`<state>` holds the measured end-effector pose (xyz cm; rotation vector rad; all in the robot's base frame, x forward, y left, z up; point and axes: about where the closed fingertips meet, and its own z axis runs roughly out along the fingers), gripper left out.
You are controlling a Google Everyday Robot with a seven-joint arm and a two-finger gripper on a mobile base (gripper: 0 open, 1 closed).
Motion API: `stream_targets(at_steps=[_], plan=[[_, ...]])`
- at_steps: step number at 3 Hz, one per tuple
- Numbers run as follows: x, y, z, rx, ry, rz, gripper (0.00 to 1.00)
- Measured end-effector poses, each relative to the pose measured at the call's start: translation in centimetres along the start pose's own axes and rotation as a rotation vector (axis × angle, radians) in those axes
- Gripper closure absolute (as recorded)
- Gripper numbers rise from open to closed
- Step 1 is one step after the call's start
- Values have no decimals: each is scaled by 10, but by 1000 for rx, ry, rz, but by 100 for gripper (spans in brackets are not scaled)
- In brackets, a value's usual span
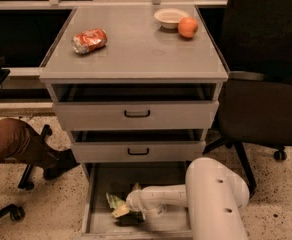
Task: Place green jalapeno chip bag into bottom drawer
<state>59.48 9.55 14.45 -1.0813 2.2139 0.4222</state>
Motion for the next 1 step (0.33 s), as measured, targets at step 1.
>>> stream_targets(at_steps=[1], plan=[[0,0,0,0,0,0,0]])
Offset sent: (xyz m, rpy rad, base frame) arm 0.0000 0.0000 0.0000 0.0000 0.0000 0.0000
